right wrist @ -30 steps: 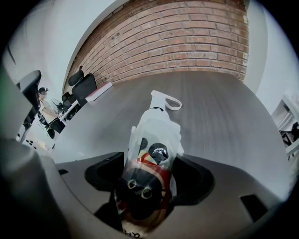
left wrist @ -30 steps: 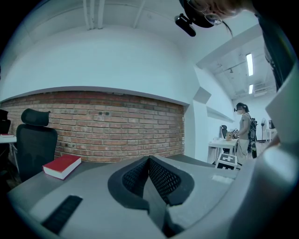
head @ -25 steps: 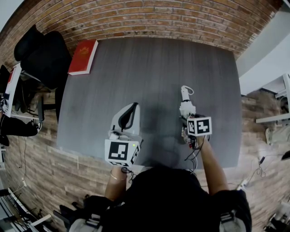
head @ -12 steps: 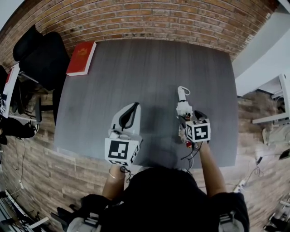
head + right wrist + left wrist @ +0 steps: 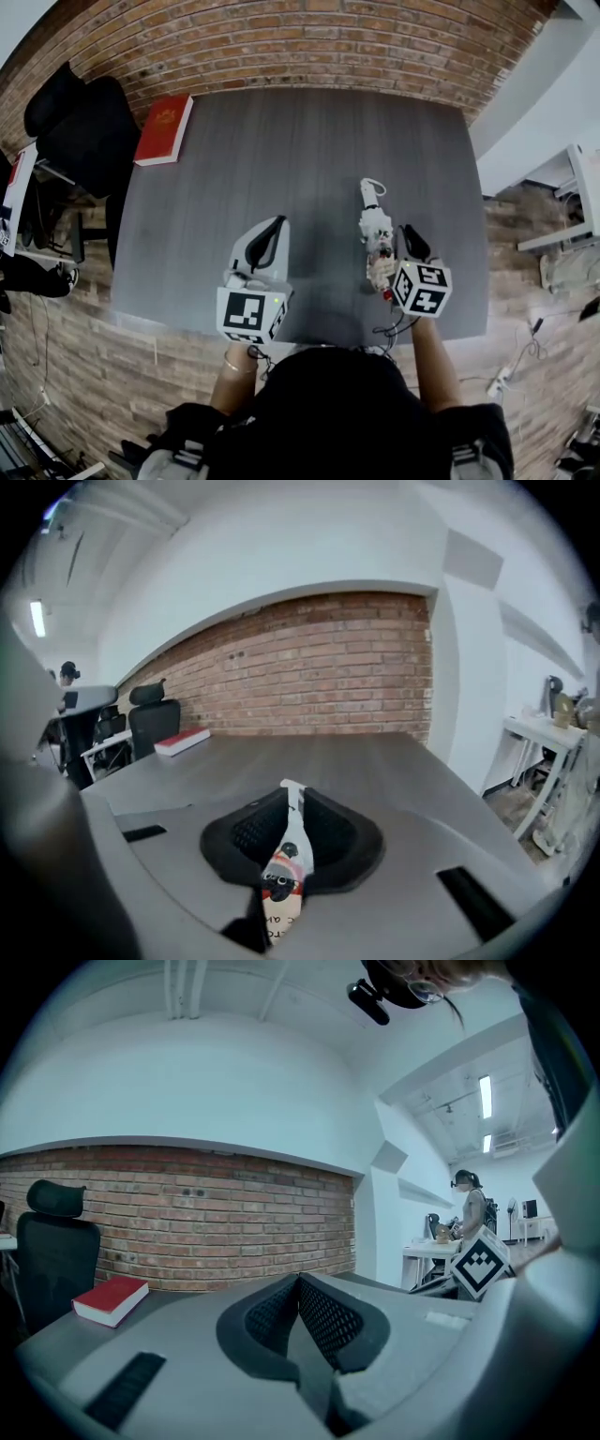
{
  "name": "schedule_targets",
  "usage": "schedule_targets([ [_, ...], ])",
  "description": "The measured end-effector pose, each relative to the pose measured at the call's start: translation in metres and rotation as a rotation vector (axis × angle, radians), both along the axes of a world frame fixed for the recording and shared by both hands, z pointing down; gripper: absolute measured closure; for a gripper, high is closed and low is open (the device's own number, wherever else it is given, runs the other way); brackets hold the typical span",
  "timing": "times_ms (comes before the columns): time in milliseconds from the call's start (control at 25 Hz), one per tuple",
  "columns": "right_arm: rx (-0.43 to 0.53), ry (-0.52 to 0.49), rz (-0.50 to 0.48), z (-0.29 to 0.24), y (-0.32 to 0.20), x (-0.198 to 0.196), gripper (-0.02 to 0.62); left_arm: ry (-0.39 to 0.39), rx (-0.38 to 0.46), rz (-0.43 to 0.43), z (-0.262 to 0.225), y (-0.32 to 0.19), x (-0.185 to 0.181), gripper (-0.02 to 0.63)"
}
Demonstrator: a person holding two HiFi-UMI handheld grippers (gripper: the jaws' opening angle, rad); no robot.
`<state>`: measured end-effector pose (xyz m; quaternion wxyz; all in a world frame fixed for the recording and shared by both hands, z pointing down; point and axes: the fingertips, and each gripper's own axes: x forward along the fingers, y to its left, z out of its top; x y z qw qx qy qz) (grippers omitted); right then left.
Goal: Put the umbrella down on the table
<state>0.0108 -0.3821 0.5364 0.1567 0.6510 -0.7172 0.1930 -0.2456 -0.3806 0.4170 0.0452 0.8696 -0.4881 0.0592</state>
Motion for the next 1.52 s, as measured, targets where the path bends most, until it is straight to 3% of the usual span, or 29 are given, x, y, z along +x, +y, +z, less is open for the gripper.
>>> schedule_targets([
  [80, 0.074, -0.009, 0.049, -0.019, 0.005, 0.007, 0.594, 0.001, 0.004, 0.009, -0.001, 0.004, 0.001, 0.603],
  [240, 0.165, -0.001, 0.078, -0.052, 0.017, 0.011, 0.595, 0.001, 0.012, 0.03, -0.004, 0.011, 0.004, 0.603],
  [400, 0.22, -0.01, 0.038, -0.077, 0.031, 0.0, 0.595, 0.002, 0.021, 0.055, -0.007, 0.019, 0.007, 0.603],
  [800, 0.28, 0.019, -0.001, -0.108, 0.061, -0.017, 0.597, 0.016, 0.03, 0.107, -0.011, 0.039, 0.014, 0.603],
  [1160, 0.287, -0.094, -0.015, -0.113, 0.071, -0.025, 0.597, 0.014, 0.039, 0.118, -0.013, 0.049, 0.011, 0.603],
  [1520, 0.28, -0.08, -0.034, -0.115, 0.074, -0.034, 0.598, 0.006, 0.032, 0.115, -0.012, 0.052, 0.002, 0.603],
])
